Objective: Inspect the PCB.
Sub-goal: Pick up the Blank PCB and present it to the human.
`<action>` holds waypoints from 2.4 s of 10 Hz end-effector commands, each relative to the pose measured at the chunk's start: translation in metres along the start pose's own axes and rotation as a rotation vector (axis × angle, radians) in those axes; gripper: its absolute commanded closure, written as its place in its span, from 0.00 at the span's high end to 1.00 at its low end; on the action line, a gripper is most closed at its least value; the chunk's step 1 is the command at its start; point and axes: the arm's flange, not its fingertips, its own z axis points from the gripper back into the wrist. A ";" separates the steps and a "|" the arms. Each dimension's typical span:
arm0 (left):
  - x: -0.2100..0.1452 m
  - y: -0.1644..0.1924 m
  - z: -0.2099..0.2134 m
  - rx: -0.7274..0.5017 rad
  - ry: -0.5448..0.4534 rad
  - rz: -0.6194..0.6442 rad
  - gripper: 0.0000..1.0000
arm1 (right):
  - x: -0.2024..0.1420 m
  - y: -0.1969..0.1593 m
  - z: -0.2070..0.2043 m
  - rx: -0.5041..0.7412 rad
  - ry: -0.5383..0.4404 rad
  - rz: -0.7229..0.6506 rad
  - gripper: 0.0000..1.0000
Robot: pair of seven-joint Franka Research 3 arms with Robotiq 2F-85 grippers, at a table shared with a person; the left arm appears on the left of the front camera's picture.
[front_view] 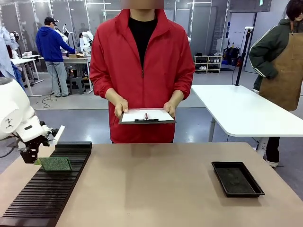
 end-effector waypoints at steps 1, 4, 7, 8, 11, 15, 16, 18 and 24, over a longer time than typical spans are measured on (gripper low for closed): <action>0.006 0.015 -0.011 -0.010 0.062 0.023 1.00 | 0.002 0.000 0.002 0.012 -0.007 0.020 1.00; 0.006 0.016 -0.024 -0.078 0.059 0.017 1.00 | 0.002 0.000 0.002 0.012 -0.007 0.020 1.00; 0.008 0.011 -0.031 -0.141 0.077 0.009 0.34 | 0.002 0.000 0.002 0.012 -0.007 0.020 1.00; 0.007 0.010 -0.030 -0.162 0.048 0.018 0.07 | 0.002 0.000 0.002 0.012 -0.007 0.020 1.00; 0.005 0.007 -0.028 -0.197 0.034 0.071 0.00 | 0.002 0.000 0.002 0.012 -0.007 0.020 1.00; 0.002 0.008 -0.020 -0.226 0.007 0.110 0.00 | 0.002 0.000 0.002 0.012 -0.007 0.020 1.00; -0.002 0.009 -0.016 -0.250 -0.015 0.123 0.00 | 0.002 0.000 0.002 0.012 -0.007 0.020 1.00; -0.017 0.009 0.009 -0.244 -0.134 0.134 0.00 | 0.002 0.000 0.002 0.012 -0.007 0.020 1.00; -0.106 -0.003 0.053 -0.561 -0.825 0.718 0.00 | 0.002 0.000 0.002 0.012 -0.007 0.020 1.00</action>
